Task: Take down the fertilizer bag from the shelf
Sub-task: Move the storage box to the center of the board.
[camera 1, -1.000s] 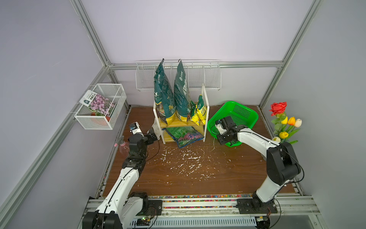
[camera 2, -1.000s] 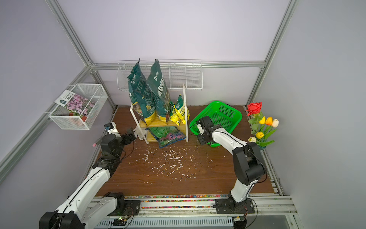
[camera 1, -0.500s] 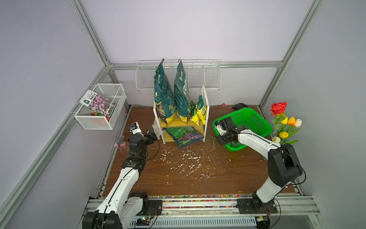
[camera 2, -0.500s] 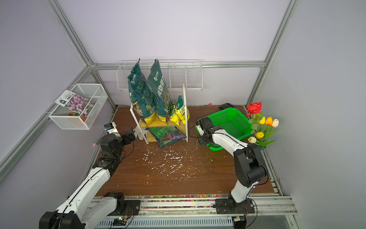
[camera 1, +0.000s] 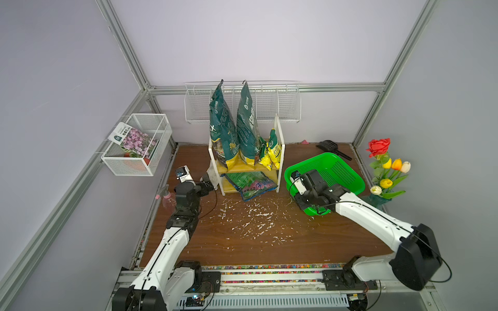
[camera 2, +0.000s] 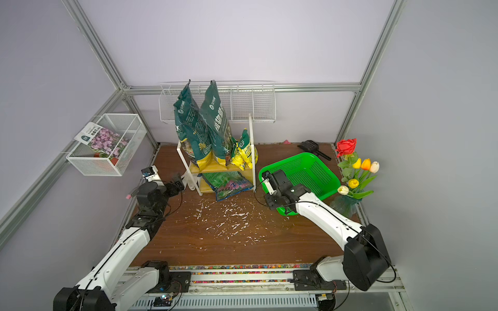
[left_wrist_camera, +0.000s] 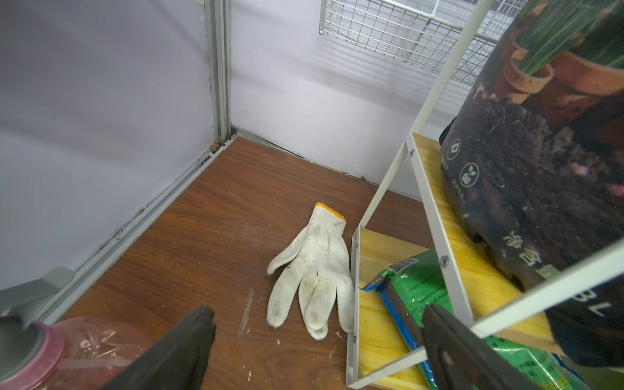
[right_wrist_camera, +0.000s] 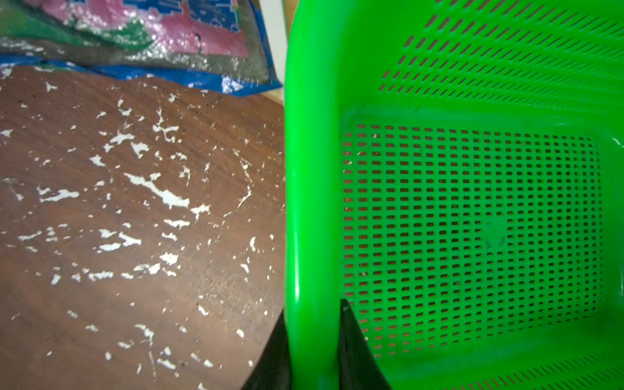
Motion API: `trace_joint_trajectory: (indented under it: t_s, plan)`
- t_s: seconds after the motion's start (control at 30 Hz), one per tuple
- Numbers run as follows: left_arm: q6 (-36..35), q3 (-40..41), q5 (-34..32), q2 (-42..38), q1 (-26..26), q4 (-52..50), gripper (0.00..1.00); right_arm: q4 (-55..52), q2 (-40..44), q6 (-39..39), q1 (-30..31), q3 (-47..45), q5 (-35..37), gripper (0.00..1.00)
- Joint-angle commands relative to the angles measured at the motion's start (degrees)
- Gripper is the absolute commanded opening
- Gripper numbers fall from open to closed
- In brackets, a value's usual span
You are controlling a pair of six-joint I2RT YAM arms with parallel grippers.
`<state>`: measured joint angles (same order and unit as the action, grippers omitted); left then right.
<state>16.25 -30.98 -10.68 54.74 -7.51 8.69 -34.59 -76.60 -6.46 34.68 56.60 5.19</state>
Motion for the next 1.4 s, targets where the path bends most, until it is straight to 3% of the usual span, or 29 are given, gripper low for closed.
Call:
trace_joint_trajectory:
  t_s: [0.0, 0.27, 0.57, 0.8, 1.0, 1.2, 1.37]
  plan:
    - [0.3, -0.5, -0.8, -0.4, -0.1, 0.1, 1.0, -3.8, 3.9, -8.5, 5.1, -3.2, -0.5, 0.19]
    - [0.3, -0.5, -1.3, -0.8, -0.1, -0.2, 1.0, -1.6, 4.6, -20.0, 19.2, -4.2, 4.9, 0.19]
    - [0.5, -0.9, -1.9, -1.7, -0.1, -1.1, 1.0, 2.1, -6.9, -31.9, 27.7, 1.2, 9.4, 0.19]
    - [0.6, -0.7, -2.4, -2.3, 0.0, -1.0, 1.0, 0.1, -16.9, -30.0, 34.2, 10.3, 10.5, 0.21]
    - [0.8, -0.7, -2.7, -2.6, 0.3, -1.2, 1.0, -0.9, -22.1, -28.7, 35.9, 14.6, 9.4, 0.28]
    - [1.2, -0.7, -2.7, -3.0, 0.6, -1.3, 1.0, -0.1, -21.2, -27.3, 36.1, 15.2, 9.0, 0.37]
    - [1.9, -0.9, -2.1, -2.8, 0.9, -1.6, 1.0, 0.1, -18.5, -25.2, 36.1, 16.6, 9.0, 0.51]
